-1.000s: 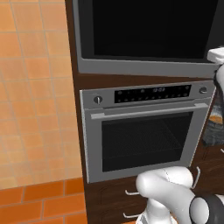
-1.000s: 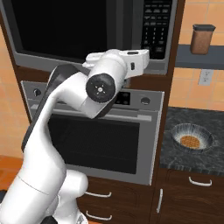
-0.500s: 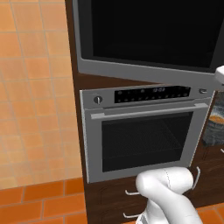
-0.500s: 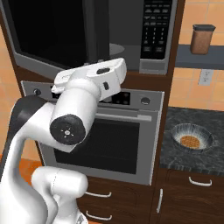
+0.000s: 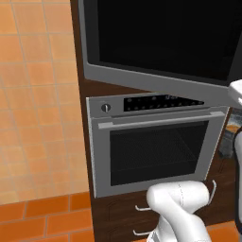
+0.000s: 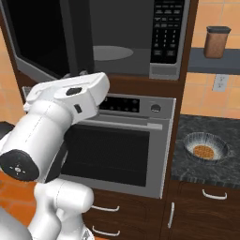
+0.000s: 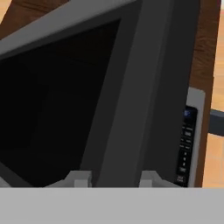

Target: Open the microwave, place the bowl with waffle inside the microwave, then close the microwave door and turn it on.

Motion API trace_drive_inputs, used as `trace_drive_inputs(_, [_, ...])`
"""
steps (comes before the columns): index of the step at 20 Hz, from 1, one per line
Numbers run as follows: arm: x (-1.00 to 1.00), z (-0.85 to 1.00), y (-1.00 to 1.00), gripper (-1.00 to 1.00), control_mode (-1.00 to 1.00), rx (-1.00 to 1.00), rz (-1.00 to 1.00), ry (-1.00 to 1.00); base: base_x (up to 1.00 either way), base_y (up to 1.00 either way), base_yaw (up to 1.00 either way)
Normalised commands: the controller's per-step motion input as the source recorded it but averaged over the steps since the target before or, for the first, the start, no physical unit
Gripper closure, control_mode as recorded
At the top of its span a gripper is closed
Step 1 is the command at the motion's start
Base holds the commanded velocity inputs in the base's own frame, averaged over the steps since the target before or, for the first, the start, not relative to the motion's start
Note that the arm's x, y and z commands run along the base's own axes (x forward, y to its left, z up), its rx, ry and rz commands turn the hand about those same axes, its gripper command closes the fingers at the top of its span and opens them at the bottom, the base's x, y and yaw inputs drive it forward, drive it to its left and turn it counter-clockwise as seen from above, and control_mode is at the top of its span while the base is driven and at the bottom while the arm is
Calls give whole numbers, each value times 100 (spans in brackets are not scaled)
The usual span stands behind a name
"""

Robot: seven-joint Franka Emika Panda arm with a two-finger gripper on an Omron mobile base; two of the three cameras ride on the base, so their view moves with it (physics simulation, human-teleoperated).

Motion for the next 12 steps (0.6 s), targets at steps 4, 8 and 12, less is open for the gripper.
trace_drive_inputs(4, [-50, 0, 27, 100, -100, 0, 0, 19, 0, 0, 0])
trace_drive_inputs(8, [-44, 0, 41, 100, -100, 0, 0, 23, 0, 0, 0])
trace_drive_inputs(12, [-16, 0, 12, 100, -100, 0, 1, 5, 0, 0, 0])
